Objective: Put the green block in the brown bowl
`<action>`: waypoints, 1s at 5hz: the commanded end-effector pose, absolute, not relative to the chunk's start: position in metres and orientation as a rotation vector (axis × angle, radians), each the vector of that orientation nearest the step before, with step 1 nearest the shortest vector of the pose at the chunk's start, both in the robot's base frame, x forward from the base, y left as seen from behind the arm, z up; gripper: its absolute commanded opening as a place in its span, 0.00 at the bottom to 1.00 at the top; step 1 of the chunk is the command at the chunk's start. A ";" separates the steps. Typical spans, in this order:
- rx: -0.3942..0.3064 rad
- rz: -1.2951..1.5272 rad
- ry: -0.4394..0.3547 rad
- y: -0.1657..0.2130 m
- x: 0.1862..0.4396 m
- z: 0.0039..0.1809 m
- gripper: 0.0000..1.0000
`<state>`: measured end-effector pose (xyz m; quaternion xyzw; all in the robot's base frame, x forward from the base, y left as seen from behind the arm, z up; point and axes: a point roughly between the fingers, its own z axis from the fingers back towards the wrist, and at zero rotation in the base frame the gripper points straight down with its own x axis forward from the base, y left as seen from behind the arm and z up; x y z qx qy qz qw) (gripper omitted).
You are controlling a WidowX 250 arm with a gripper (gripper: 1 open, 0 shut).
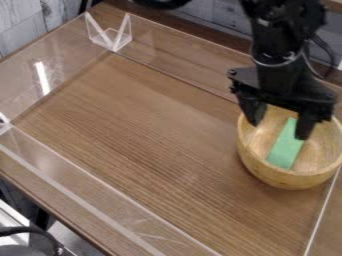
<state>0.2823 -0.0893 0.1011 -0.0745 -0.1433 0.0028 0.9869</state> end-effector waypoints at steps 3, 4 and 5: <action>-0.142 0.037 -0.296 -0.054 0.297 0.120 1.00; -0.137 0.046 -0.280 -0.044 0.298 0.122 1.00; -0.129 0.058 -0.267 -0.032 0.300 0.126 1.00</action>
